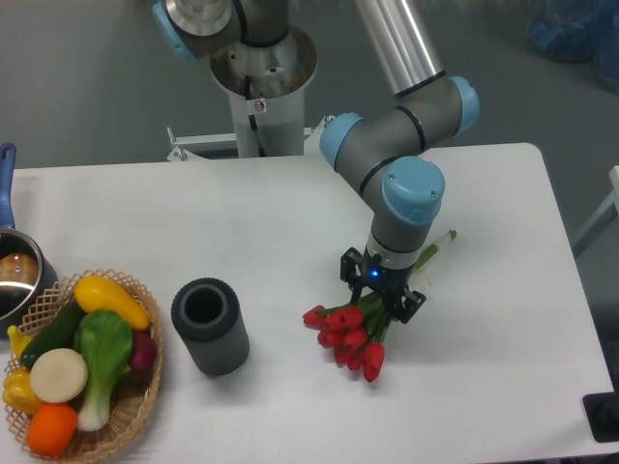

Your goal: Place the flowers on the table

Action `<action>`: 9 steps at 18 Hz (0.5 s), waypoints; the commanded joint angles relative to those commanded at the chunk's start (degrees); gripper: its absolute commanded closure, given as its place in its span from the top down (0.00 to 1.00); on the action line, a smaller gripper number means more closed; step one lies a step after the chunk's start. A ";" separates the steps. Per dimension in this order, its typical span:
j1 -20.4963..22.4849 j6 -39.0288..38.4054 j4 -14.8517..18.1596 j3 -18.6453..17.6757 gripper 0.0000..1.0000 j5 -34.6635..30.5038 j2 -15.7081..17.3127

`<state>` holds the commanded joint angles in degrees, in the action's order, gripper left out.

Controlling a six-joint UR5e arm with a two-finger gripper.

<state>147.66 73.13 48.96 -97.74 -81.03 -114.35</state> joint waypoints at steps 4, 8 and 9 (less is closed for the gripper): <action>1.31 -0.44 -0.09 0.44 1.00 0.09 3.95; 2.90 -7.02 0.09 0.44 1.00 1.31 10.10; 2.81 -7.38 0.09 0.62 1.00 2.10 10.98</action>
<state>150.47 65.75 49.04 -97.12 -78.93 -103.37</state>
